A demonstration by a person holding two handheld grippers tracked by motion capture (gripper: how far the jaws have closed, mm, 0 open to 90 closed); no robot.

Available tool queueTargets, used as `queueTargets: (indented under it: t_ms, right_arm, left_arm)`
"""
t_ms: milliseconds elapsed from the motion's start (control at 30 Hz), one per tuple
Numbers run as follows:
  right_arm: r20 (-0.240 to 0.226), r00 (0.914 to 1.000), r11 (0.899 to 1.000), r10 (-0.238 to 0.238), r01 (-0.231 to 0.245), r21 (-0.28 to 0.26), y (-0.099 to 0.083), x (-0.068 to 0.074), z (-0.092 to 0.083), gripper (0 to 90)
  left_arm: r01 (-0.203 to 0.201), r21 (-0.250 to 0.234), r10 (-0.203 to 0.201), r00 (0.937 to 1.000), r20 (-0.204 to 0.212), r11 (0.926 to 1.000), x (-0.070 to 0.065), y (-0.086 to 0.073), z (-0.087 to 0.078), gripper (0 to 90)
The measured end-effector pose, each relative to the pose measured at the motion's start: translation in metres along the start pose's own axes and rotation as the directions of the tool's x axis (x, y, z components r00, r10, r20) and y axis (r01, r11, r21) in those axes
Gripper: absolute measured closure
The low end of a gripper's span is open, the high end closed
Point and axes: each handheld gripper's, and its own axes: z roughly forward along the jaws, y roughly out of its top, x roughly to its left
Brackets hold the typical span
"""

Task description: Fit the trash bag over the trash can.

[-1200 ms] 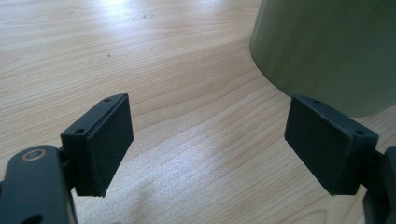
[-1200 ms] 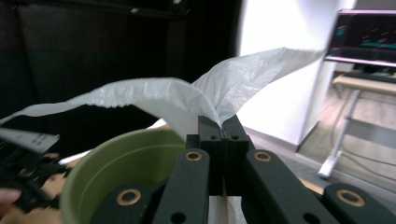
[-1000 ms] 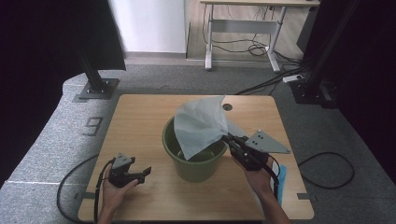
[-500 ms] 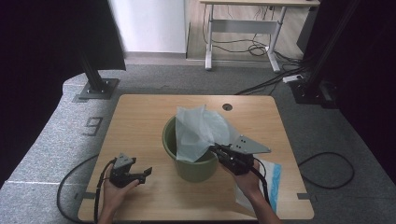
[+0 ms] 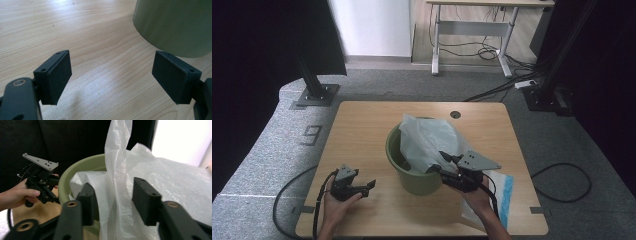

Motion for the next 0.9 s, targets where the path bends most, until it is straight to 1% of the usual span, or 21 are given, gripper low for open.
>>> queueTargets:
  t_ms: [67, 167, 233, 333, 433, 533, 600, 733, 767, 900]
  right_arm:
    - [0.011, 0.9999, 1.000, -0.013, 0.013, -0.010, 0.000, 0.002, -0.004, 46.7]
    - [0.015, 0.9997, 1.000, -0.020, 0.020, -0.014, -0.001, 0.003, -0.008, 42.8]
    - [0.014, 0.9997, 1.000, -0.018, 0.018, -0.011, -0.002, 0.003, -0.009, 42.2]
    - [0.000, 1.0000, 1.000, -0.007, 0.007, -0.007, -0.005, 0.004, -0.009, 41.0]
    - [0.009, 0.9998, 1.000, -0.018, 0.018, -0.004, -0.007, 0.008, -0.013, 39.3]
    - [0.012, 0.9998, 1.000, -0.014, 0.014, -0.003, -0.010, 0.008, -0.017, 37.8]
    - [0.023, 0.9997, 1.000, -0.011, 0.011, -0.003, -0.013, 0.009, -0.021, 37.0]
    - [0.040, 0.9991, 1.000, -0.012, 0.013, -0.021, -0.016, 0.010, -0.032, 35.2]
    - [0.051, 0.9986, 1.000, -0.014, 0.015, -0.022, -0.018, 0.010, -0.035, 34.6]
    - [0.097, 0.9952, 0.999, 0.009, -0.004, -0.043, -0.029, 0.012, -0.052, 33.1]
  left_arm:
    - [-0.002, 0.002, 0.002, 1.0000, 0.000, 1.0000, 0.000, 0.000, 0.000, 16.0]
    - [-0.001, 0.002, 0.001, 1.0000, 0.000, 1.0000, 0.000, 0.000, 0.000, 16.0]
    - [-0.003, 0.004, 0.003, 1.0000, -0.002, 1.0000, 0.000, 0.000, 0.000, 15.9]
    - [-0.003, 0.004, 0.003, 1.0000, -0.008, 1.0000, 0.000, 0.000, 0.000, 15.9]
    - [-0.002, 0.004, 0.002, 1.0000, -0.008, 1.0000, 0.001, -0.001, 0.000, 16.0]
    - [-0.003, 0.007, 0.003, 1.0000, -0.006, 1.0000, 0.001, -0.001, 0.000, 16.0]
    - [-0.002, 0.005, 0.002, 1.0000, -0.005, 1.0000, 0.001, -0.001, 0.000, 15.9]
    - [-0.001, 0.007, 0.001, 1.0000, -0.004, 1.0000, 0.001, -0.001, 0.000, 15.9]
    - [-0.002, 0.006, 0.002, 1.0000, -0.004, 1.0000, 0.001, -0.001, 0.001, 16.0]
    - [0.002, 0.001, -0.002, 1.0000, -0.005, 1.0000, 0.001, -0.001, 0.000, 15.9]
